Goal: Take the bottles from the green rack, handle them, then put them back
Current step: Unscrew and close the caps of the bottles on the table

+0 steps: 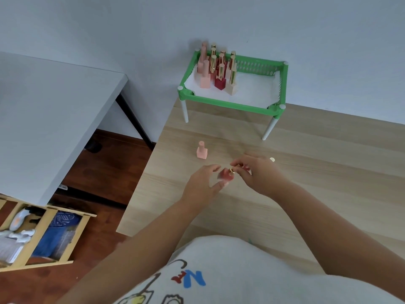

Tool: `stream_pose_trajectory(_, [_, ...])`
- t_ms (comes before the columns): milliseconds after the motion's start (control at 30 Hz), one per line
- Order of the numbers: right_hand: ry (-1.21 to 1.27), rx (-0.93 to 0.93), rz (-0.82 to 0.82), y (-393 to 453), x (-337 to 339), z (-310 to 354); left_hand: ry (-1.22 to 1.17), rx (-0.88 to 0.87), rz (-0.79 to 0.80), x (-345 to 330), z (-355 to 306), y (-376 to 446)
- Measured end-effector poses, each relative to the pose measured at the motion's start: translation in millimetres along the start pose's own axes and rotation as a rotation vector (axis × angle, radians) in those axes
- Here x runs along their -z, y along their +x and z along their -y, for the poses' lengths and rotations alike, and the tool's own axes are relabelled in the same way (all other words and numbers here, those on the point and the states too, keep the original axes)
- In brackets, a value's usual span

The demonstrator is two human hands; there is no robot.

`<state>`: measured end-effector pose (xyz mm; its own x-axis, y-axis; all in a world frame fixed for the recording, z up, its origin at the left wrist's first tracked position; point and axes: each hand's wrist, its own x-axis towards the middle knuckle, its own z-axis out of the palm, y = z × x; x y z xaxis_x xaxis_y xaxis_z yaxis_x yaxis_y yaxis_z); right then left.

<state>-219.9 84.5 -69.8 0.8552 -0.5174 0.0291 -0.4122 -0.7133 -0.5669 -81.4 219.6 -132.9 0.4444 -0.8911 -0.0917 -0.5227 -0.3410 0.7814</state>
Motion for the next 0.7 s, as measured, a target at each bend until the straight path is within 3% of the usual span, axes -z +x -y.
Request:
stream_pose_trajectory(133, [-0.201, 0.032, 0.032, 32, -4, -3, 0.457, -0.004, 0.173, -5, 33, -3])
stream_pose_trajectory(200, [-0.258, 0.007, 0.069, 46, -7, -5, 0.560, 0.026, 0.243, -9, 46, -8])
stream_pose_trajectory(367, [-0.416, 0.032, 0.146, 73, -17, -7, 0.564, 0.014, 0.248, -18, 61, -15])
stream_pose_trajectory(700, [-0.448, 0.067, 0.245, 93, -32, -8, 0.642, -0.030, 0.164, -25, 76, -21])
